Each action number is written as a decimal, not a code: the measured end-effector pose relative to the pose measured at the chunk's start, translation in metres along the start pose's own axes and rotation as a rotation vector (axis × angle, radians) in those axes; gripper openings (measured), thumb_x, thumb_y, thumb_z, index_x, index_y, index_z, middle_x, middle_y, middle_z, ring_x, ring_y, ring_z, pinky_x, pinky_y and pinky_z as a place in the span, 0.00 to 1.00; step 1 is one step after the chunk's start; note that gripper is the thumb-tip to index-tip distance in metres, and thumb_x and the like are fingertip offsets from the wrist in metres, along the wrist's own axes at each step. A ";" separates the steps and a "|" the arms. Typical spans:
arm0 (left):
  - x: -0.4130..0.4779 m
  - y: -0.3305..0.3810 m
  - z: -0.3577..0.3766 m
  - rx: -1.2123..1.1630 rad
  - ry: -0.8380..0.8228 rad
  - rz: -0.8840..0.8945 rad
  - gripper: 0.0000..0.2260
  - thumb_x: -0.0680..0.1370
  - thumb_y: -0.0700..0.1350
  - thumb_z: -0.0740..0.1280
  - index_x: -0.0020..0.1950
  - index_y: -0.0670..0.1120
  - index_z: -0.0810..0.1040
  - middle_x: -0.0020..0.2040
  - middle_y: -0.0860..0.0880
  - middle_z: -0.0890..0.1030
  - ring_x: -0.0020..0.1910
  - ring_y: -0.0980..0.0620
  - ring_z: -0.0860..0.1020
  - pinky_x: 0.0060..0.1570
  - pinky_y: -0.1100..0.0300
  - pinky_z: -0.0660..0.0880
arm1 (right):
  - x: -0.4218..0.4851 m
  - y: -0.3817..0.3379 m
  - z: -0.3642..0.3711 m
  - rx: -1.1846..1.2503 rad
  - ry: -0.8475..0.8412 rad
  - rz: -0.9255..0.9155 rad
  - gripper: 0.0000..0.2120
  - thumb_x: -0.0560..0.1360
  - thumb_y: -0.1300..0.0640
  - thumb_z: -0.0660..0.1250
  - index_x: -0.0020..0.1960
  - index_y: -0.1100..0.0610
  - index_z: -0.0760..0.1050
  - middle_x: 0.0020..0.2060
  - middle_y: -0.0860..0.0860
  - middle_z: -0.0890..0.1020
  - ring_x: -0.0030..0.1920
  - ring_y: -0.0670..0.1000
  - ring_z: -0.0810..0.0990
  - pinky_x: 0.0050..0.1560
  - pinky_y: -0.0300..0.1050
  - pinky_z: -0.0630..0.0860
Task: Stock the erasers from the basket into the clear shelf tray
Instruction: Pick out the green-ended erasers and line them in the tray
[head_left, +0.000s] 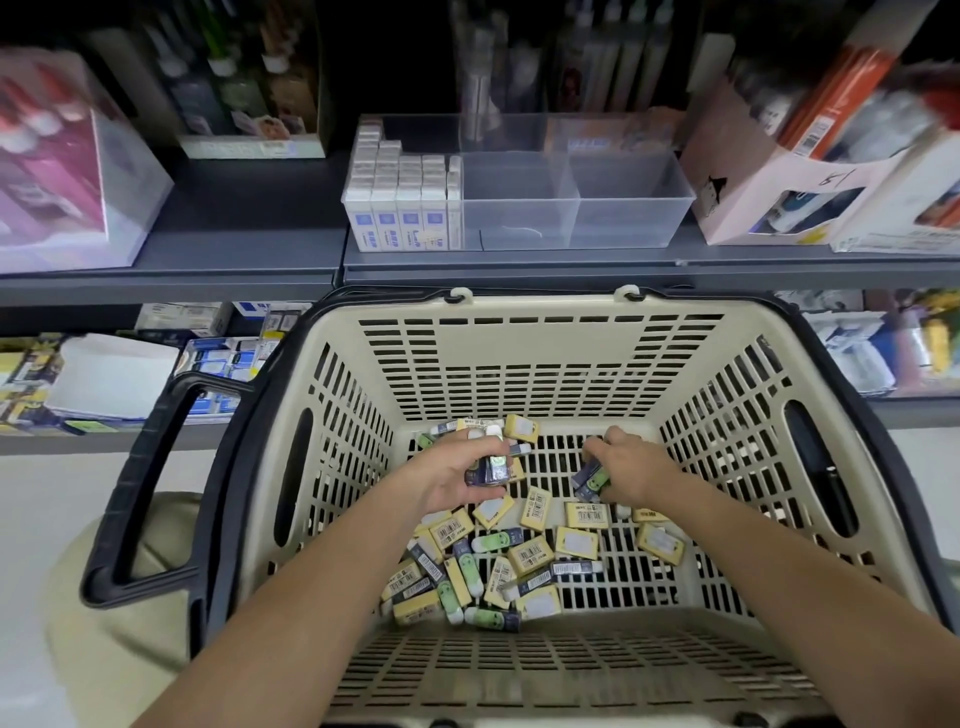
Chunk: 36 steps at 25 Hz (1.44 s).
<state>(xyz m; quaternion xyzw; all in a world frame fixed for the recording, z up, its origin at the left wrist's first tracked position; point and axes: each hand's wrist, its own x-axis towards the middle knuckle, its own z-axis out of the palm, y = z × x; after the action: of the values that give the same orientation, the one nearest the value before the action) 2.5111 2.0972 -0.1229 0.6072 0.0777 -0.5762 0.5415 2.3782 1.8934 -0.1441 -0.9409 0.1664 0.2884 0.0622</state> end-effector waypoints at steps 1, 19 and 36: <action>0.000 0.000 -0.001 -0.005 -0.014 0.005 0.07 0.72 0.40 0.72 0.48 0.45 0.79 0.46 0.45 0.83 0.46 0.48 0.81 0.37 0.56 0.80 | 0.000 -0.003 0.001 -0.031 0.000 -0.036 0.22 0.70 0.51 0.70 0.62 0.48 0.66 0.56 0.51 0.72 0.56 0.52 0.73 0.47 0.43 0.67; -0.015 0.010 0.005 0.073 -0.326 -0.071 0.20 0.63 0.49 0.77 0.51 0.45 0.78 0.41 0.45 0.84 0.40 0.49 0.83 0.36 0.56 0.80 | -0.024 -0.058 -0.066 0.825 -0.021 -0.382 0.16 0.66 0.62 0.76 0.42 0.48 0.72 0.38 0.45 0.77 0.34 0.37 0.74 0.39 0.32 0.73; -0.012 0.008 0.008 -0.007 -0.185 -0.023 0.13 0.70 0.44 0.74 0.52 0.44 0.77 0.41 0.47 0.83 0.39 0.51 0.82 0.29 0.62 0.78 | -0.018 0.025 -0.014 0.040 -0.142 0.066 0.29 0.63 0.46 0.75 0.60 0.47 0.67 0.56 0.50 0.68 0.53 0.51 0.73 0.55 0.49 0.74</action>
<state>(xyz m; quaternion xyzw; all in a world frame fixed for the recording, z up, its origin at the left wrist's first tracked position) 2.5083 2.0939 -0.1069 0.5486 0.0360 -0.6358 0.5418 2.3633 1.8718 -0.1228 -0.9106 0.1981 0.3532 0.0832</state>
